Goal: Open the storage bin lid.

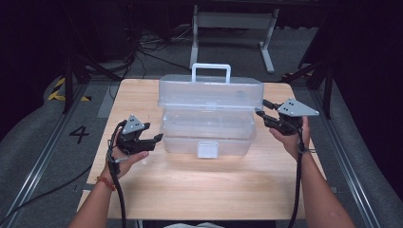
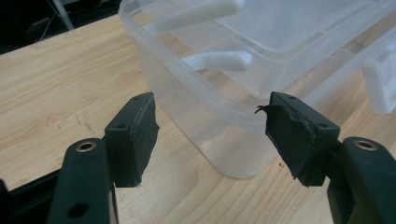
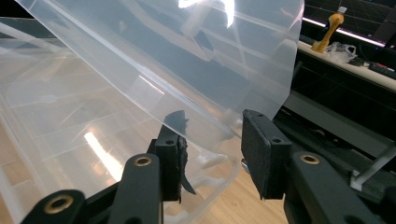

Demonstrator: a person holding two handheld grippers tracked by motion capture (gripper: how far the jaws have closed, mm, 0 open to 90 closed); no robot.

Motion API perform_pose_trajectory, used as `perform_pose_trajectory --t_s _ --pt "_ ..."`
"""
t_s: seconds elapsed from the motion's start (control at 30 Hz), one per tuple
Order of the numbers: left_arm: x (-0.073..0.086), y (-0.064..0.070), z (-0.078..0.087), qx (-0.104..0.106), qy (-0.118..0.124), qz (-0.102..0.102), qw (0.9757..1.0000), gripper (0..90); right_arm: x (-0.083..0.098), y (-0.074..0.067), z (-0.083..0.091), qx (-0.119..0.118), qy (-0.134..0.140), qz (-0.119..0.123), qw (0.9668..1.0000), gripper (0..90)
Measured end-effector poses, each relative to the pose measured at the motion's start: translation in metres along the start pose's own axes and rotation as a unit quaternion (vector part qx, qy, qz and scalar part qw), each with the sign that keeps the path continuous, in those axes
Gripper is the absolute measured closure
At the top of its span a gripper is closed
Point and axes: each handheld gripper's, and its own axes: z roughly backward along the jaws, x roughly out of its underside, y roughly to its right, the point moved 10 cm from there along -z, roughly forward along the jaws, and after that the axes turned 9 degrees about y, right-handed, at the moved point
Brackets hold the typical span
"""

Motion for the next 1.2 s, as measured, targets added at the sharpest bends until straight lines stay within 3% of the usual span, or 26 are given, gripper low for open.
perform_pose_trajectory --t_s 0.1,0.3,0.67,0.93,1.2 --pt "0.0 0.0 0.001 -0.004 -0.003 -0.014 0.9999 34.3 -0.002 0.001 -0.001 0.006 0.004 -0.004 1.0 62.1" --pt "-0.008 0.003 0.002 -0.001 0.013 -0.009 0.9999 34.7 -0.007 0.006 -0.004 0.02 0.013 -0.006 0.9997 63.4" --pt "-0.015 -0.001 -0.001 -0.006 0.019 -0.006 0.9998 34.3 -0.017 0.013 -0.009 0.038 0.013 0.004 0.9992 65.2" --pt "-0.014 -0.002 -0.008 -0.011 0.006 -0.009 0.9999 34.7 -0.022 0.018 -0.013 0.042 0.015 -0.014 0.9989 65.8" --pt "-0.013 -0.002 -0.01 -0.01 0.003 -0.008 0.9999 35.5 -0.028 0.024 -0.017 0.057 0.01 0.003 0.9983 67.4"
